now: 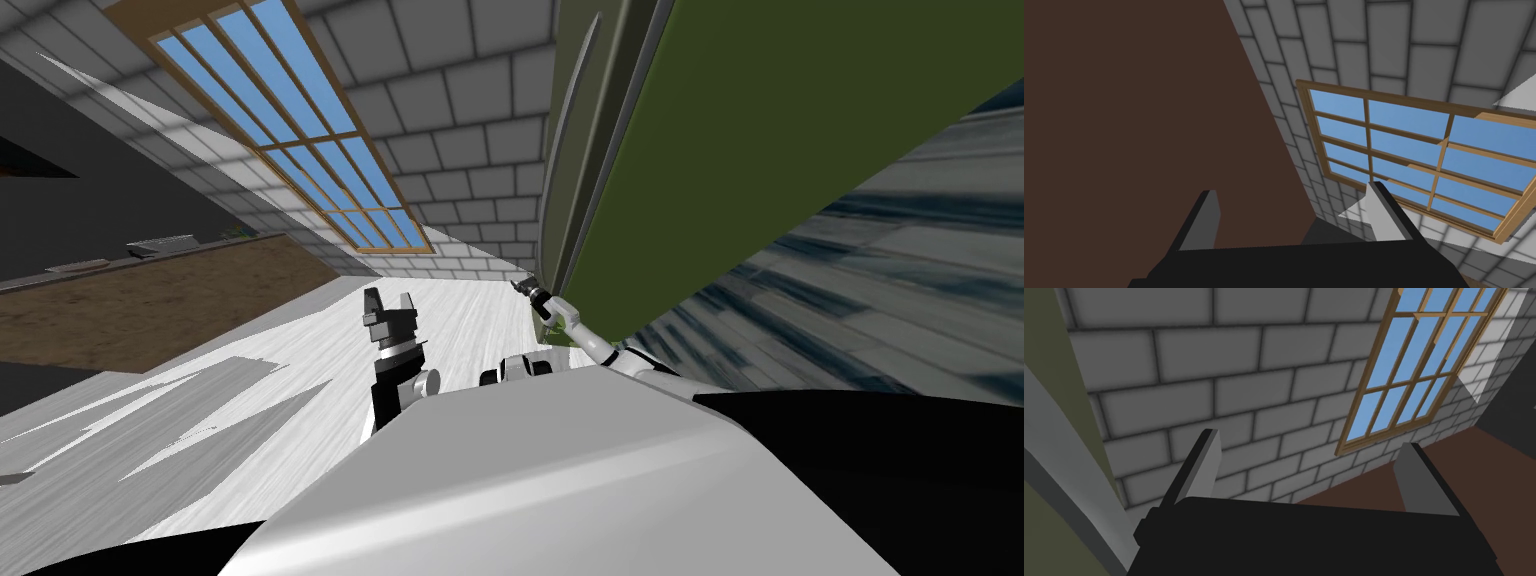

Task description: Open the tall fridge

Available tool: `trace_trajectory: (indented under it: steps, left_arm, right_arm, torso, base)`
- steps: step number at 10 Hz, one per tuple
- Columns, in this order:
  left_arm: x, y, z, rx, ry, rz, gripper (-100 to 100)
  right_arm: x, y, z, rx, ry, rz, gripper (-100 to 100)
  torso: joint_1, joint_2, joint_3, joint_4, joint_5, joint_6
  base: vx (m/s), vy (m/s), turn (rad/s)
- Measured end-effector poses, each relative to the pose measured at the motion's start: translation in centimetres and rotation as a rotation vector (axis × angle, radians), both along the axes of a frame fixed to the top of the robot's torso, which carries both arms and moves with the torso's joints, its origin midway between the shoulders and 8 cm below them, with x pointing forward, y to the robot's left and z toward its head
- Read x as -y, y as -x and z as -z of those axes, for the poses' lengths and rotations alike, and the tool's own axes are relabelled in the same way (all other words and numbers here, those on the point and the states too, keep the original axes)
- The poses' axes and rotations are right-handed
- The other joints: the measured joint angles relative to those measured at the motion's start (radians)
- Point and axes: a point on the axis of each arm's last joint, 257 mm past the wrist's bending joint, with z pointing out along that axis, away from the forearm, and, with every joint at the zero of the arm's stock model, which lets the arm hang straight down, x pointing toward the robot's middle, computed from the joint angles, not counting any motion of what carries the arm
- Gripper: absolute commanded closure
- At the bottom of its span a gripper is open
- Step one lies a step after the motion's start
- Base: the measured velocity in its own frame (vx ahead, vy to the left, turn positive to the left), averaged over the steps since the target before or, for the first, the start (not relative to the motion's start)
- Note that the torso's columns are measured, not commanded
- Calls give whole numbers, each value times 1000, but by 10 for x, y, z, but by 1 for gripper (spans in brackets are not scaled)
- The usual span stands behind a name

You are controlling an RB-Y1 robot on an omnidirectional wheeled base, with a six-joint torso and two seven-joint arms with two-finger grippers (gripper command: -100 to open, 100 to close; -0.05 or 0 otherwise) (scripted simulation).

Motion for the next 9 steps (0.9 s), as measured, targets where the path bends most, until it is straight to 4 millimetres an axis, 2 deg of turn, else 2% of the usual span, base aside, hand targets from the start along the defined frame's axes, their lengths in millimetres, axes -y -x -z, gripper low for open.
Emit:
trace_trajectory:
  steps: [6, 9]
  left_arm:
    - [0, 0, 0, 0, 0, 0, 0]
    - [0, 0, 0, 0, 0, 0, 0]
  right_arm:
    - [33, -31, 7, 29, 232, 84, -100]
    - [58, -49, 10, 46, 349, 132, -100]
  torso:
    - [1, -1, -1, 0, 0, 0]
    - [0, -1, 0, 0, 0, 0]
  base:
    - [-21, 62, -43]
    - [-33, 60, -62]
